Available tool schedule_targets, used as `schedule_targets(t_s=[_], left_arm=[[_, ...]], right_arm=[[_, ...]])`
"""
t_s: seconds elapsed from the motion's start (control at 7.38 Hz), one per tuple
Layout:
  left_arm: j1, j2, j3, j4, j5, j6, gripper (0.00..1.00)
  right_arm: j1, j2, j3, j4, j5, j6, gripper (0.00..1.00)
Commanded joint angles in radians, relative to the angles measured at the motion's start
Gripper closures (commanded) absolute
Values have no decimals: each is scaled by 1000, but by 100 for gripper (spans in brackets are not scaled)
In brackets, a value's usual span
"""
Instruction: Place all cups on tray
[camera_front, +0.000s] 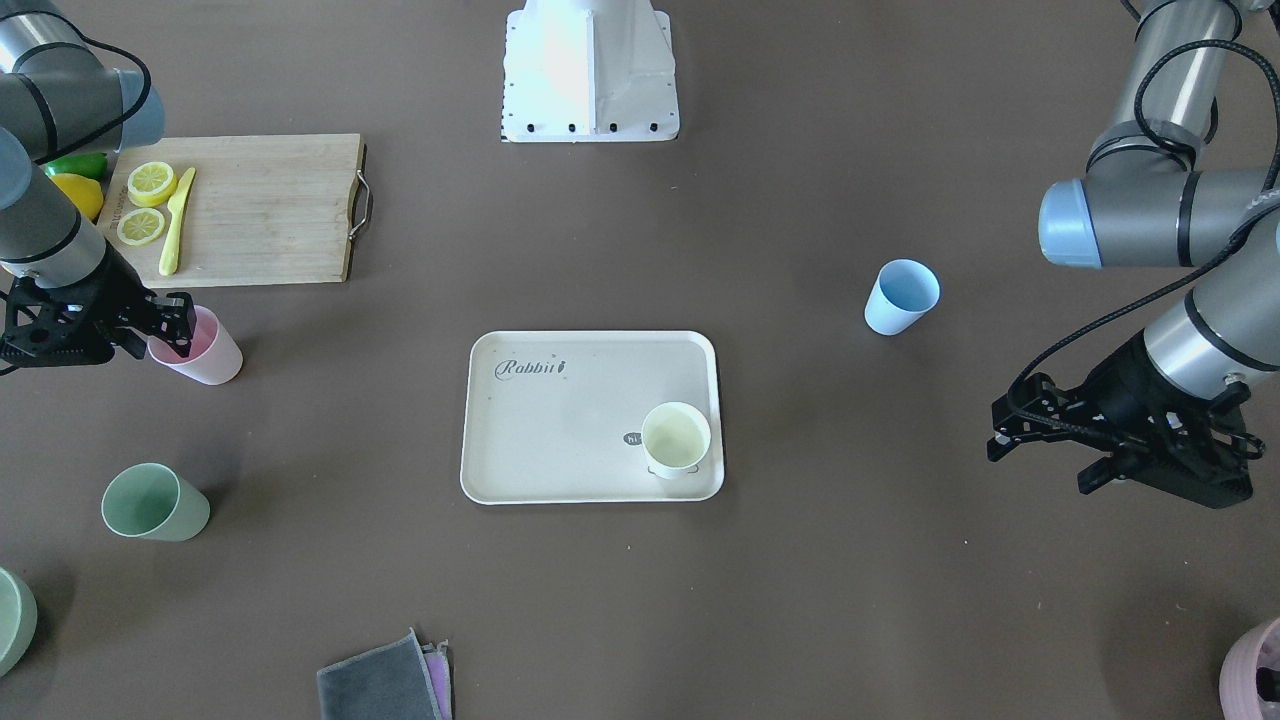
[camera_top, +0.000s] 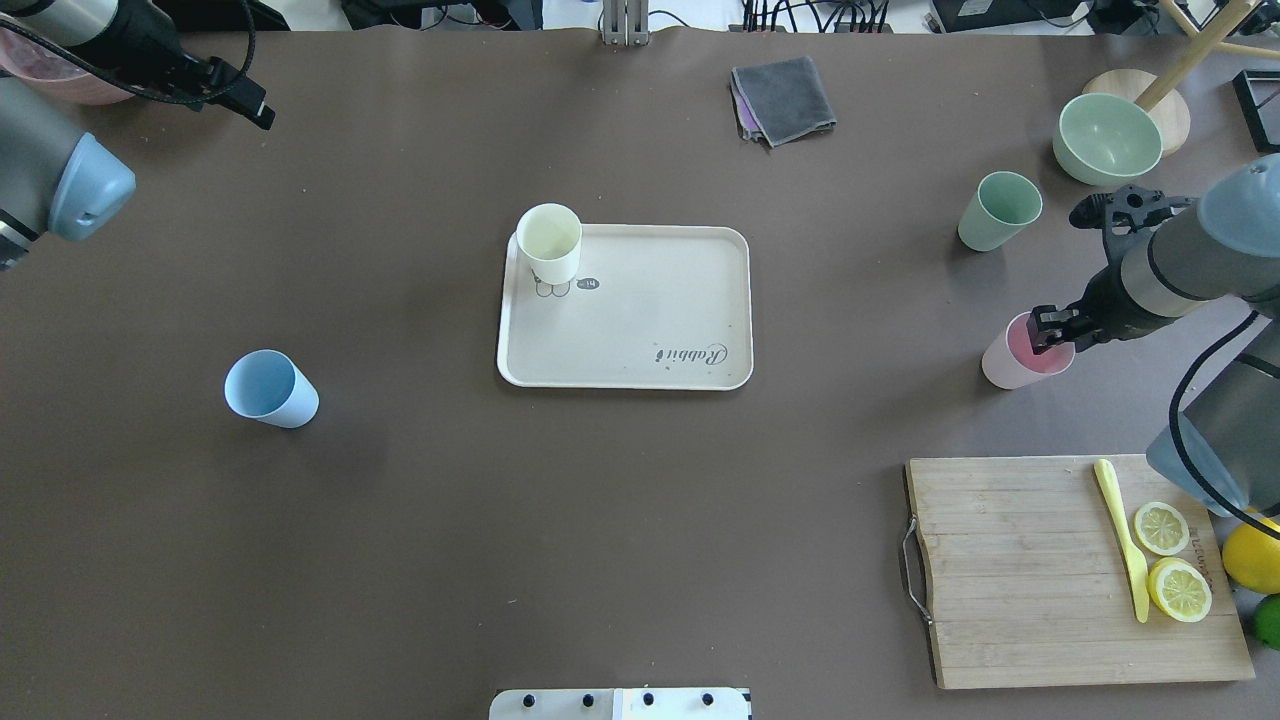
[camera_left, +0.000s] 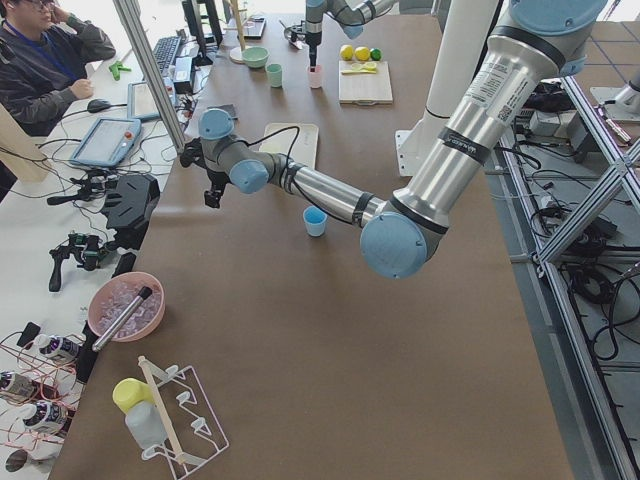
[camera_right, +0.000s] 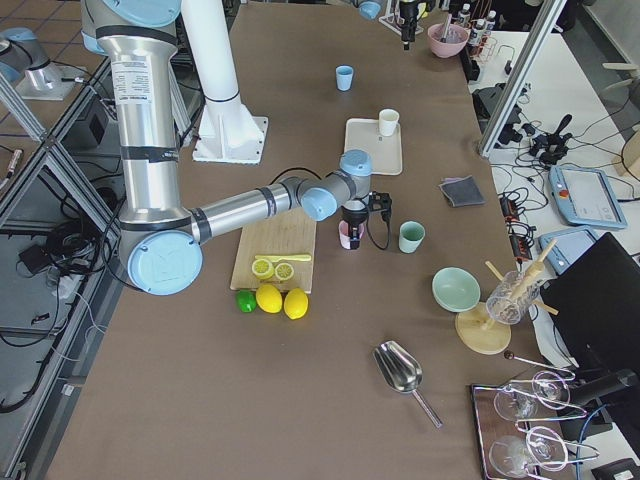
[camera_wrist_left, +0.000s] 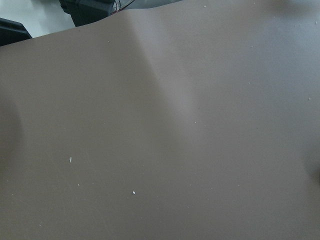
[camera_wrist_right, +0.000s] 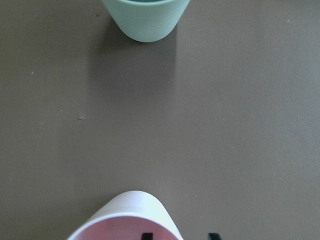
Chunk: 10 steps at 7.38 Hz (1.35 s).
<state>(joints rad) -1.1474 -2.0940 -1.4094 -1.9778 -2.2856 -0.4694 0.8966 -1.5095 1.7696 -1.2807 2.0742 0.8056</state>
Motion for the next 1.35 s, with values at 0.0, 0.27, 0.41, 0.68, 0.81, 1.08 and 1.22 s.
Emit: schedule_targets(t_s=[0.0,0.27,0.41,0.68,0.81,1.08,1.22], left_arm=[[0,0,0,1,0,0,1],[-12,-3,6,8,2,0,1],[-24,-1,12,10,0,12,1],[-69,2,44,55,-2,159,1],[-81,5,43,65,-2,178,1],[-80,22,38,57,-3,178,1],[-80,25,37,56,-3,178,1]], right_arm=[[-11,9,16,1,1,55,100],[-45,122,11,-14,3,191,100],[-74,182,5,-17,0,283,100],[-117,335,-4,-137,-20,410,100],[-152,413,-16,-208,-51,463,100],[-223,574,-144,-212,-115,584,100],[-237,598,-156,-209,-123,593,100]])
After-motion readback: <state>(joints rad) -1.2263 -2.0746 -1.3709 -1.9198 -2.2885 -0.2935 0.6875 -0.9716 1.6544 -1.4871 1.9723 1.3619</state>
